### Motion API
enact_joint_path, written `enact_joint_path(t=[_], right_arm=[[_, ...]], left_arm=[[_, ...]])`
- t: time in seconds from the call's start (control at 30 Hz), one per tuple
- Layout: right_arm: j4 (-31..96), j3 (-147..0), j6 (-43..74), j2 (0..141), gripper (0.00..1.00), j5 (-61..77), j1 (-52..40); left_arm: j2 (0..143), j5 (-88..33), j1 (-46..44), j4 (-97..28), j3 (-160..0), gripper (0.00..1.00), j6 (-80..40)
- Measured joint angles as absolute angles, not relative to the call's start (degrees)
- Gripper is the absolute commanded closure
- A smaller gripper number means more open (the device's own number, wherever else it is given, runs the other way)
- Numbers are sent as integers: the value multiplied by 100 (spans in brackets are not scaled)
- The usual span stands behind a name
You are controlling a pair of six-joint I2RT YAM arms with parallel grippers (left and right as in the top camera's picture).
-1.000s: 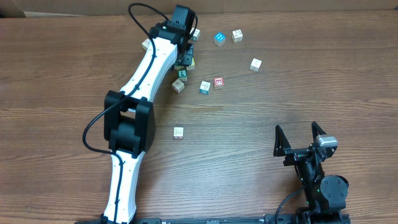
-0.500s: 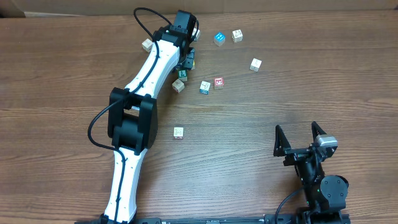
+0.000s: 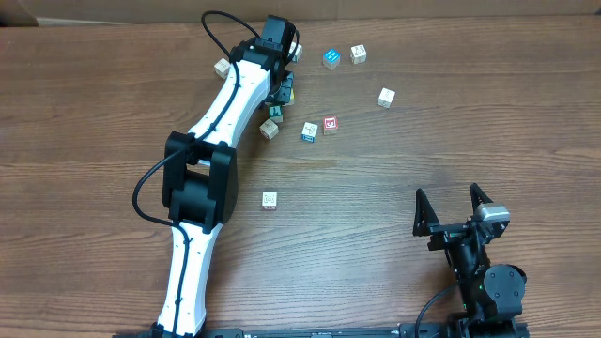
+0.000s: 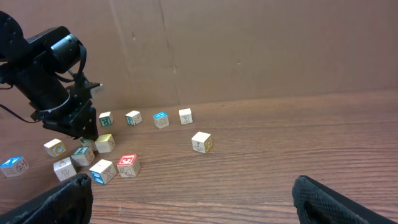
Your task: Form a horizontal line
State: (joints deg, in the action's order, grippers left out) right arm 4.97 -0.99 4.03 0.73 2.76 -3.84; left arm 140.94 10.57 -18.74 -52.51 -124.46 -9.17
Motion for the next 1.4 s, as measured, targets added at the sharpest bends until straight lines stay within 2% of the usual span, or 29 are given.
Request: enact_joint_path(t=[0.83,1.03,1.27,1.4], right_arm=[[497,-99,403,73,0,274,-386],[499,-99,401,73,0,274,-386],[497,-99,401,73,0,272,-384],[497,-99,403,73,0,274,-386]], left_arm=[[14256,1059,-1793,-5052,-12444,49,-875],[14446,1052,-1785,-4921,-12444,57,-871],[14451,1055,-1785,-4866,-12444,77,-840],[14451,1061,-1785,-4886,-12460,82,-836]])
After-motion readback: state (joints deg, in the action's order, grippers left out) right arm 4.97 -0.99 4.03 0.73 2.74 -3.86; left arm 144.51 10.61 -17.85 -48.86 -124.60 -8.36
